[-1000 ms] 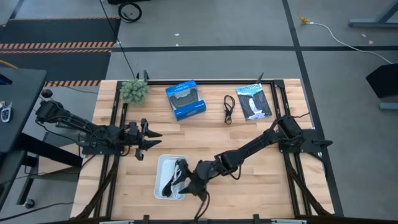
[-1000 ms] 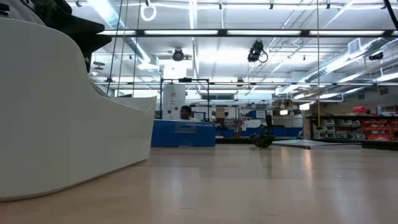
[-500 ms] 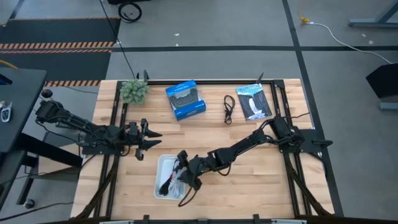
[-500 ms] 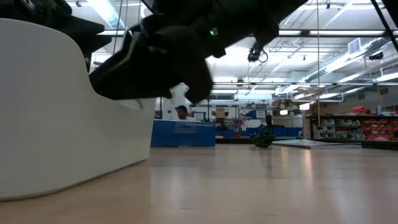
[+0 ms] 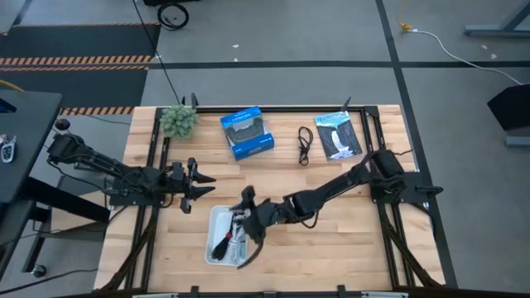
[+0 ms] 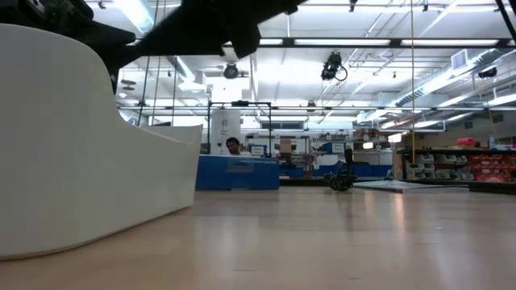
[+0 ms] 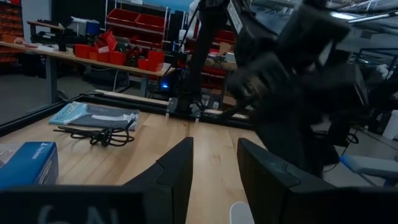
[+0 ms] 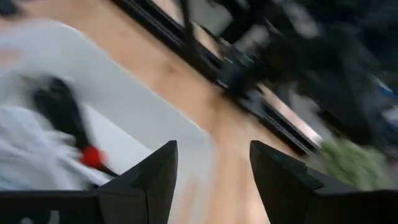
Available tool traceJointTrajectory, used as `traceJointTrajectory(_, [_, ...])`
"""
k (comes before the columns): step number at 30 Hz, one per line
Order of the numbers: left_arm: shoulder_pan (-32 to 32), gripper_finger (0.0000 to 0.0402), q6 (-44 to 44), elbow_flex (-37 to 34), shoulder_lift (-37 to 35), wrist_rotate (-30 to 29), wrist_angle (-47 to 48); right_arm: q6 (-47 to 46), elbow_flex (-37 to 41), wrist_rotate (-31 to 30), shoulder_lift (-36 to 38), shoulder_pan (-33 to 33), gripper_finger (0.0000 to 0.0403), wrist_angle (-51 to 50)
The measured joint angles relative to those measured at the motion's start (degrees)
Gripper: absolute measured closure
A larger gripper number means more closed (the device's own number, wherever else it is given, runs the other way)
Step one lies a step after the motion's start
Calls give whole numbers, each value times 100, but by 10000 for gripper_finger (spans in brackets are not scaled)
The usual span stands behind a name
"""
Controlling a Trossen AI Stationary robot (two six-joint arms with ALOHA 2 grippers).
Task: Pick and place USB-C Cables
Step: Put the black charger cable into the white bin
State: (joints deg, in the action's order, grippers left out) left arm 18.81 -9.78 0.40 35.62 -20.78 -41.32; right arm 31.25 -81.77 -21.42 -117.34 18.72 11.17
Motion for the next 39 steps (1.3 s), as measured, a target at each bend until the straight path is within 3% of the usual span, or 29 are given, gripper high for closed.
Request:
traceJointTrajectory(9, [2, 269, 0, 0, 0, 0, -1, -800, 1, -2073, 814, -476, 195, -2083])
traceJointTrajectory(14, [1, 269, 0, -1, 0, 0, -2, -2257, 1, -2296, 1535, -997, 195, -3703])
traceJointTrajectory(19, [0, 269, 0, -1, 0, 0, 0, -3696, 131, -1800, 2096, -1859, 195, -4982])
traceJointTrajectory(27, [1, 269, -1, 0, 0, 0, -1, -5076, 662, -510, 2282, -3284, 194, -5547])
traceJointTrajectory(32, [2, 269, 0, 0, -2, 2, 0, -5289, 997, 485, 2277, -3986, 194, -5552])
traceJointTrajectory(39, [0, 269, 0, 0, 0, 1, 0, -5477, 1275, 1109, 2277, -4403, 183, -5470])
